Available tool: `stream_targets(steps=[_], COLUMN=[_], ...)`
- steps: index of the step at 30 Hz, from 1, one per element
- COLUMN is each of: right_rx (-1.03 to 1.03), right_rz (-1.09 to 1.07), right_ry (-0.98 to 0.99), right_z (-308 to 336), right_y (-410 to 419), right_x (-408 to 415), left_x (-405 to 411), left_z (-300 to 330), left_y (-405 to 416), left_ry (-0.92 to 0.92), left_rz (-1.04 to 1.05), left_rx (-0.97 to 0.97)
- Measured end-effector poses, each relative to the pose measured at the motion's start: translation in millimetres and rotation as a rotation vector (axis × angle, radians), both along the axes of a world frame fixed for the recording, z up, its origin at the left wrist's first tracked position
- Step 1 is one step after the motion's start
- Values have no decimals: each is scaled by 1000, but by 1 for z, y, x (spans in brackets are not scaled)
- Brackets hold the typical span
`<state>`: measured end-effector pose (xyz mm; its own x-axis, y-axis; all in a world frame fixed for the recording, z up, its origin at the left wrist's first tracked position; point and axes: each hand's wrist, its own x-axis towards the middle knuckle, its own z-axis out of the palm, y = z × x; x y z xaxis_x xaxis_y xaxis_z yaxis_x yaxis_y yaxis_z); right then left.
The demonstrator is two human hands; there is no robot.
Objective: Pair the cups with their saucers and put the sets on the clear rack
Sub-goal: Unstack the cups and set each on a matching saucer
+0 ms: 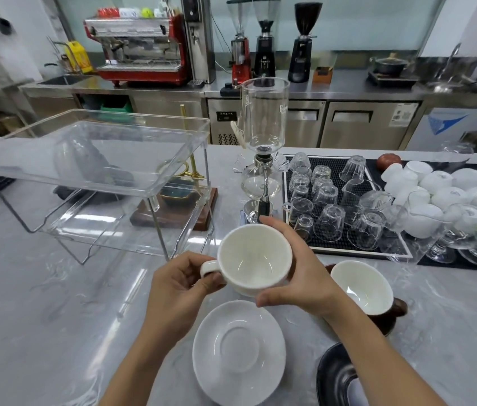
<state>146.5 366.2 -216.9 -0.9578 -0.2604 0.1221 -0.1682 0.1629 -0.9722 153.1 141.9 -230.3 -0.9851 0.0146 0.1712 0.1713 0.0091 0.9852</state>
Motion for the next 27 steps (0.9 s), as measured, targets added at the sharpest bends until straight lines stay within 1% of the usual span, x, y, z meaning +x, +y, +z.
stream_targets(steps=[3, 9, 14, 17, 22, 27], right_rx=[13, 24, 110, 178, 292, 327], right_rz=[28, 6, 18, 59, 92, 108], right_ry=[-3, 18, 3, -51, -73, -57], right_z=[-1, -12, -23, -30, -43, -55], right_y=[-2, -12, -16, -19, -24, -27], right_x=[6, 19, 26, 32, 41, 44], left_x=[7, 20, 28, 32, 42, 49], left_z=[-3, -10, -20, -27, -43, -55], left_y=[-5, -12, -23, -27, -32, -35], left_ry=[-16, -28, -35, -64, -117, -117], left_rz=[-10, -8, -23, -16, -15, -3], left_rx=[5, 14, -96, -154, -210, -276])
